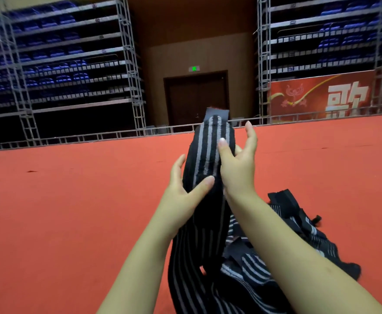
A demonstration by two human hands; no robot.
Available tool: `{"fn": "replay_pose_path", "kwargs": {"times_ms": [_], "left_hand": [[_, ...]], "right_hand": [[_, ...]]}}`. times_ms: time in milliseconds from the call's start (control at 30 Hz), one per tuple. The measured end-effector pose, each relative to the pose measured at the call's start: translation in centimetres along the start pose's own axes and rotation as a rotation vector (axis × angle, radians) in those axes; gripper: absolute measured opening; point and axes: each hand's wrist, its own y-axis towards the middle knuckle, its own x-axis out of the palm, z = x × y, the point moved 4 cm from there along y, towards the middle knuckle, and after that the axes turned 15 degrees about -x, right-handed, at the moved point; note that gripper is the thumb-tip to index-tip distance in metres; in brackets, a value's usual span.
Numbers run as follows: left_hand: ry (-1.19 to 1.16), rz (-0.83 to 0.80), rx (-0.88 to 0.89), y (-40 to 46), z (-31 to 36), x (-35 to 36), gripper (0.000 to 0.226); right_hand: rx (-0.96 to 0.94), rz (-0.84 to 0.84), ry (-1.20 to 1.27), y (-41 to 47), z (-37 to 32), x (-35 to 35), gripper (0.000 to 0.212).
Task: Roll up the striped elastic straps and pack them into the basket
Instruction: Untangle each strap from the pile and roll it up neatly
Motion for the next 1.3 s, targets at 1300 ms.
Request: {"fn": "replay_pose_path", "kwargs": {"times_ms": [1300], "left_hand": [[-0.039,0.168,-0.227,3.1,-9.1,0.2,0.038]], "right_hand": [[0.159,-0.224,0.244,1.7,4.4,-0.9,0.026]]}}
